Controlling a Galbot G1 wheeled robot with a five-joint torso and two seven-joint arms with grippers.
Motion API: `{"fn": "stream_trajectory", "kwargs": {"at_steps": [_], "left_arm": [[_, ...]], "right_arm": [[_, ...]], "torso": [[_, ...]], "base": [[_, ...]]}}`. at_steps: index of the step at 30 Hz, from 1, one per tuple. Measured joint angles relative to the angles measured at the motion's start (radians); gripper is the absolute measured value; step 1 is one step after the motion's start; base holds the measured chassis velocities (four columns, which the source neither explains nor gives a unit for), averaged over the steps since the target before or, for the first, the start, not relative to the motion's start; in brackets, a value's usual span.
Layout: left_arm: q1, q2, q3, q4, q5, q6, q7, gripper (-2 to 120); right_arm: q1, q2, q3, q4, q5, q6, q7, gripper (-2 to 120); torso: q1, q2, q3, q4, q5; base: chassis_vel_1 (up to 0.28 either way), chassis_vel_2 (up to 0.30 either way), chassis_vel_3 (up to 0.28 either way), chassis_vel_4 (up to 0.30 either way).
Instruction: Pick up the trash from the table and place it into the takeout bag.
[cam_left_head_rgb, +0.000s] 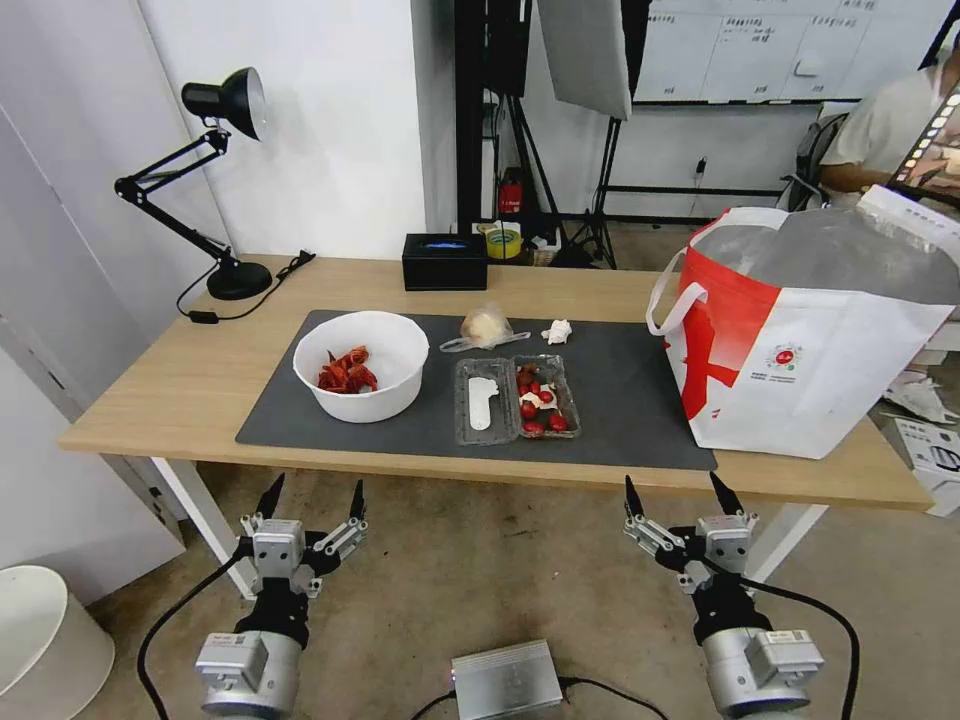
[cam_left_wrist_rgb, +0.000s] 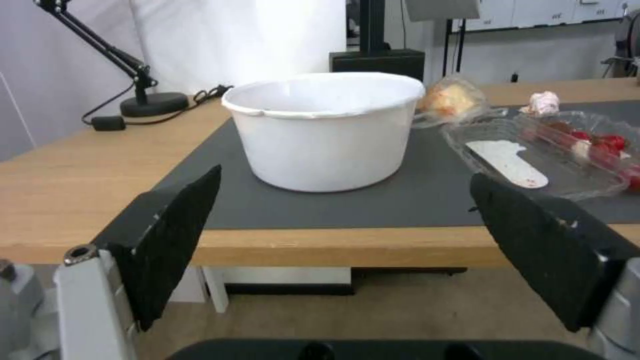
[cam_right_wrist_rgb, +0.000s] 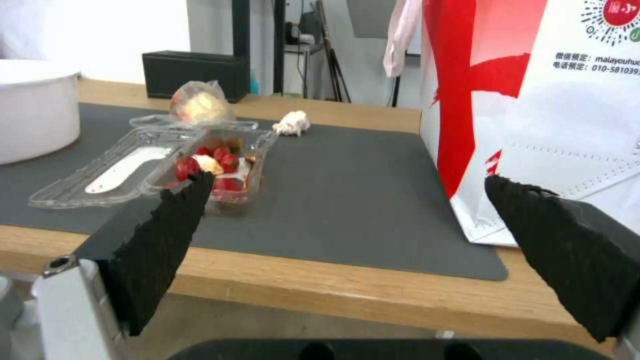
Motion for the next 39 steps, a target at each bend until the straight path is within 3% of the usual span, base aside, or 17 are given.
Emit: {"fn": "stream_trajectory", "kwargs": {"at_steps": [19, 23, 27, 30, 33, 39], "left_arm": [[-0.004, 0.002, 0.001, 0.003, -0.004, 0.000, -0.003, 100], [-0.091, 0.051, 0.028, 0.060, -0.082, 0.027, -0.071, 100], [-0.247, 0.139, 0.078, 0.163, -0.223, 0.077, -0.194, 100], [-0.313, 0.177, 0.098, 0.206, -0.290, 0.088, -0.237, 100], [-0.321, 0.188, 0.113, 0.215, -0.338, 0.040, -0.192, 100], [-0.306, 0.191, 0.114, 0.189, -0.343, 0.031, -0.166, 100]], "right_arm": [[0.000, -0.001, 0.000, 0.000, 0.001, 0.000, 0.000, 100], [0.016, -0.060, 0.064, -0.021, 0.072, -0.043, 0.033, 100], [0.054, -0.189, 0.207, -0.068, 0.228, -0.139, 0.111, 100], [0.055, -0.206, 0.220, -0.072, 0.258, -0.130, 0.098, 100], [0.051, -0.211, 0.222, -0.063, 0.272, -0.113, 0.081, 100], [0.047, -0.213, 0.217, -0.045, 0.288, -0.087, 0.060, 100]], "torso": [[0.000, 0.000, 0.000, 0.0000, 0.0000], [0.000, 0.000, 0.000, 0.0001, -0.0002], [0.000, 0.000, 0.000, 0.0001, -0.0003], [0.000, 0.000, 0.000, -0.0007, 0.0002], [0.000, 0.000, 0.000, 0.0000, 0.0000], [0.000, 0.000, 0.000, 0.0000, 0.0001]], "base": [[0.000, 0.000, 0.000, 0.000], [0.000, 0.000, 0.000, 0.000], [0.000, 0.000, 0.000, 0.000], [0.000, 0.000, 0.000, 0.000], [0.000, 0.000, 0.000, 0.000], [0.000, 0.000, 0.000, 0.000]]}}
